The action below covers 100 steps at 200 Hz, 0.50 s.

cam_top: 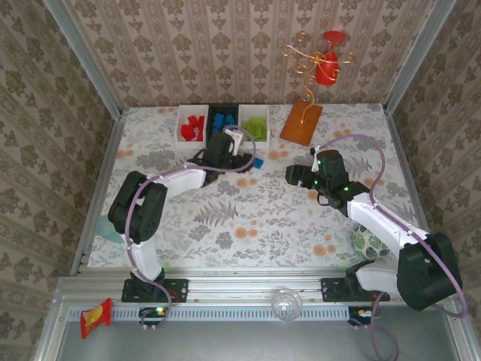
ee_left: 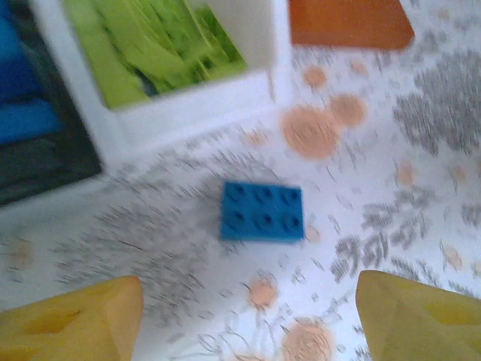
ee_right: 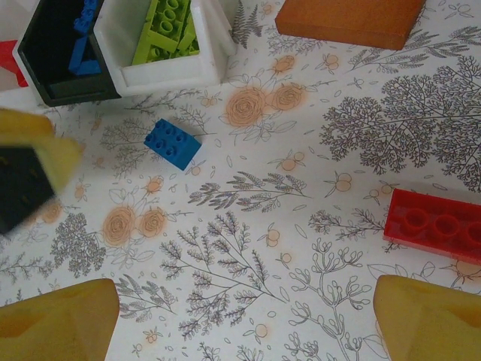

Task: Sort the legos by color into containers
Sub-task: Place the lego in the container, then pick up the lego from the top-center of the table.

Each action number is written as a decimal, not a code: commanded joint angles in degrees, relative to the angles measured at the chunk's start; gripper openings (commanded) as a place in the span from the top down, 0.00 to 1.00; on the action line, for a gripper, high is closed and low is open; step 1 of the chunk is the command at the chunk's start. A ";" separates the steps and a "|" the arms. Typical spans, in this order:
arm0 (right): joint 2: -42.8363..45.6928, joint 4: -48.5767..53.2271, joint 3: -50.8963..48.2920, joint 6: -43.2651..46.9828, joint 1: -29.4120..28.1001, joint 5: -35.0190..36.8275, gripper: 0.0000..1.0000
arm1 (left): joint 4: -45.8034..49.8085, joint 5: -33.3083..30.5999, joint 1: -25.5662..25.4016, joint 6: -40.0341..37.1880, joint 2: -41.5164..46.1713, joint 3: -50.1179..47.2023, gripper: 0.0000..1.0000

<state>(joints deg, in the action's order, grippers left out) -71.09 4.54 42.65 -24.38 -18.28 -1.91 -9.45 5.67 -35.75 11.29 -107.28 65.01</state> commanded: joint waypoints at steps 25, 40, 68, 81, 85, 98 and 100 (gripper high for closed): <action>1.23 -0.01 -0.20 -0.82 -0.23 0.75 0.11 | 2.40 0.39 -1.24 -6.34 -7.72 7.10 0.17; 1.70 0.10 -0.36 -0.81 -0.21 0.84 0.11 | 5.21 -0.37 -1.42 -7.30 -10.75 10.56 0.15; 1.74 0.05 -0.38 -0.95 -0.29 -0.91 0.11 | 9.33 -1.23 -1.43 -7.71 -15.09 15.79 0.15; 1.59 -0.50 -0.83 -1.01 -0.35 -2.70 0.11 | 10.74 -1.49 -1.43 -7.75 -16.54 17.47 0.16; 1.65 -0.90 -1.17 -1.14 -0.36 -3.24 0.11 | 11.20 -1.55 -1.43 -7.73 -16.97 18.09 0.16; 1.87 -2.60 -2.61 -1.67 -0.38 -4.51 0.11 | 12.07 -1.72 -1.41 -7.76 -18.13 19.28 0.18; 1.91 -2.82 -2.81 -1.75 -0.47 -4.57 0.11 | 12.15 -1.72 -1.42 -7.77 -18.31 19.36 0.18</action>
<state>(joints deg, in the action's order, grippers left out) -70.46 4.14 42.37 -24.56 -18.31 -3.29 -1.78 4.91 -37.06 5.41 -123.59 81.69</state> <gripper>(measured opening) 0.892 0.832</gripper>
